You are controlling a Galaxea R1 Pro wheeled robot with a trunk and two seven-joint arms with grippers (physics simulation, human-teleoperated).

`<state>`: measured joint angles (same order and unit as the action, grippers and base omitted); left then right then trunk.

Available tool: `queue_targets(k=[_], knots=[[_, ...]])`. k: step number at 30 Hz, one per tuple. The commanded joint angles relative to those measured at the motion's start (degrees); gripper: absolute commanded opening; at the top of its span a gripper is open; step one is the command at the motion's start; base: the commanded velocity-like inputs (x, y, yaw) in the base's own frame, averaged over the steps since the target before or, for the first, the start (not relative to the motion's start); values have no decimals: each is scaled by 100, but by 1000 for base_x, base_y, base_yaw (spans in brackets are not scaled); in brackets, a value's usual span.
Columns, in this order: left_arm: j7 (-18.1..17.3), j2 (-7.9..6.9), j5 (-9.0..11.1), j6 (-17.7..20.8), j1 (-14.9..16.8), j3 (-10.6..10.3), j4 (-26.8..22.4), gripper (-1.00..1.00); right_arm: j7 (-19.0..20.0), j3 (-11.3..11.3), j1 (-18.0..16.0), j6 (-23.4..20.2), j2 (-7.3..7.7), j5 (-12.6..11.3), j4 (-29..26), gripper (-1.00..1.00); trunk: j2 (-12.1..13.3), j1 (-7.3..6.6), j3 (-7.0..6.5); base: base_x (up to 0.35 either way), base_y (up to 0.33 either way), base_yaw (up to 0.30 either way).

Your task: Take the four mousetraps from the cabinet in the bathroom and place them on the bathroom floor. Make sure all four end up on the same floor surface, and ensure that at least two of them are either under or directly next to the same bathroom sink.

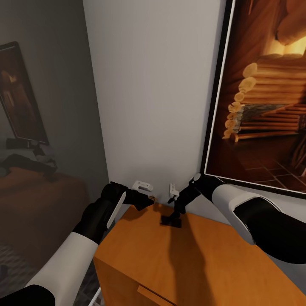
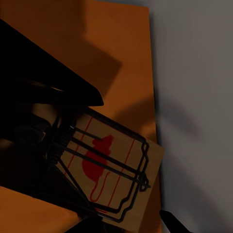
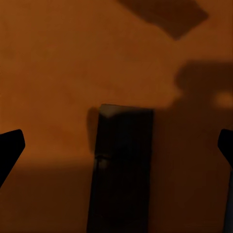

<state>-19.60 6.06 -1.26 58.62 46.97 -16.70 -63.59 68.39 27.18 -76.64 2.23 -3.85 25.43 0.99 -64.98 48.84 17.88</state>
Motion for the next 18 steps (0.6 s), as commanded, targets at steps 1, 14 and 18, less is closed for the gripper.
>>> queue_targets(k=[1, 14, 18], knots=[[-18, 0, -20, 23, 5, 0, -4, -100, 1, -32, -8, 23, -2, 45, 38, 100, -5, 1, 8, 0, 0, 0], [-9, 0, -22, 20, 5, 0, -4, -100, -31, -37, -8, 6, 4, 34, 111, 100, -527, 286, 241, 0, 0, 0], [-9, 0, -21, 18, 5, 0, -4, -100, -41, -33, -8, -1, 11, 25, 112, 100, -687, 374, 313, 0, 0, 0]])
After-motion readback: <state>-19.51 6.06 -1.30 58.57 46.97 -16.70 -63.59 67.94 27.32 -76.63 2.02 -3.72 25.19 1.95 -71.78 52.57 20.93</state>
